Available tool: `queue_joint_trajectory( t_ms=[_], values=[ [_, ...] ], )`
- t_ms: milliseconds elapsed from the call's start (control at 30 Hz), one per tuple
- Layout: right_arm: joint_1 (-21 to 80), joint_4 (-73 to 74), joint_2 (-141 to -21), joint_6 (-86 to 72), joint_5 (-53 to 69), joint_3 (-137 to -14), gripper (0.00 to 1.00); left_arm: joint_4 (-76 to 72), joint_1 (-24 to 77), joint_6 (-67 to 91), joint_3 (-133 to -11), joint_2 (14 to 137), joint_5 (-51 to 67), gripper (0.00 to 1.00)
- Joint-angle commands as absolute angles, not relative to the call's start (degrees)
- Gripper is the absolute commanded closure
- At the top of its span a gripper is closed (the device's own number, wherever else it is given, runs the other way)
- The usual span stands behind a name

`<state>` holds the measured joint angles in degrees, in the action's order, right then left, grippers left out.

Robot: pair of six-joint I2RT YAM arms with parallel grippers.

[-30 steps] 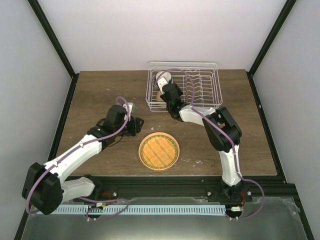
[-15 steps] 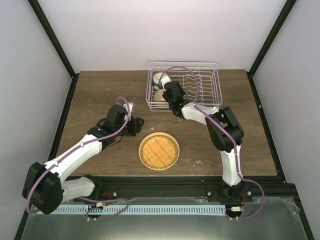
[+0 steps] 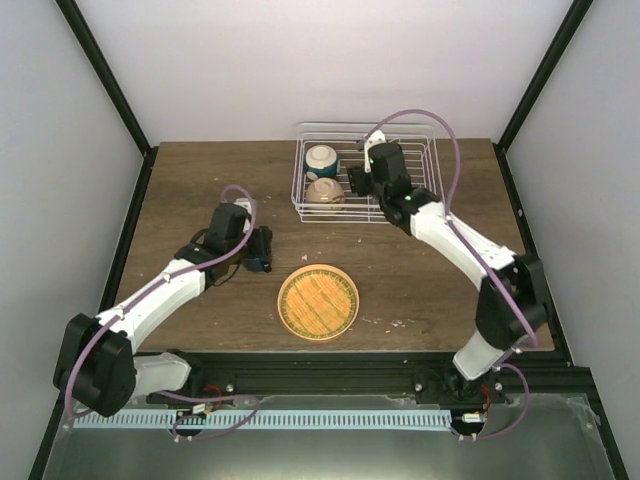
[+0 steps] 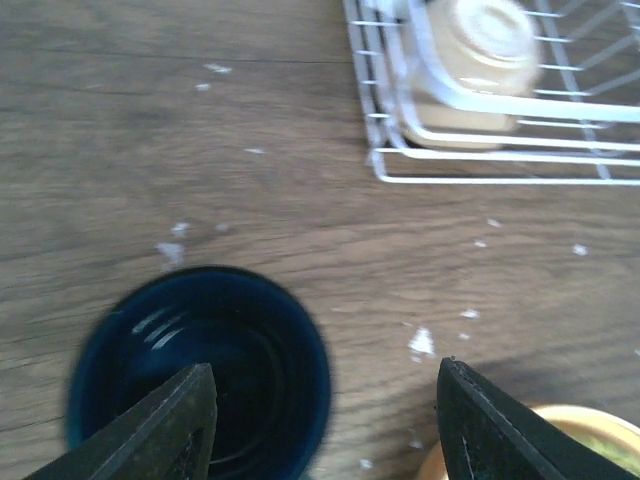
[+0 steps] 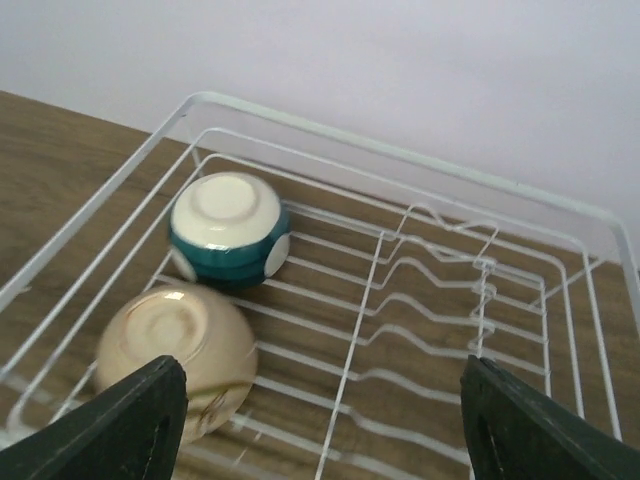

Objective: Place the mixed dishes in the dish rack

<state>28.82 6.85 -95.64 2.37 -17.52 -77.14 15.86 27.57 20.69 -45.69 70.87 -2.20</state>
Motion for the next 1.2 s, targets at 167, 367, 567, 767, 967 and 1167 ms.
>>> queue_joint_trajectory(
  t_ms=[167,367,567,767,967,1167],
  values=[
    [29.8,16.2,-80.1,-9.4,-11.2,-63.2,0.25,22.3,18.2,22.8,-46.7,73.6,-9.3,0.37],
    [30.1,17.4,-77.7,-10.9,-10.5,-60.4,0.25,21.3,17.1,22.6,-46.6,77.1,-8.1,0.38],
    [30.2,17.2,-76.7,-11.3,-10.3,-59.1,0.25,18.3,17.1,23.6,-46.4,82.3,-5.8,0.38],
    [30.3,17.2,-76.3,-11.3,-10.1,-58.2,0.26,16.0,17.1,24.1,-46.0,86.6,-2.1,0.77],
    [30.4,16.2,-76.8,-11.5,-8.1,-57.8,0.27,14.8,17.1,24.5,-44.5,84.3,-0.2,1.0],
    [30.5,9.7,-76.8,-12.5,4.1,-55.3,0.27,9.3,17.1,23.9,-41.7,77.5,9.6,1.0]
  ],
)
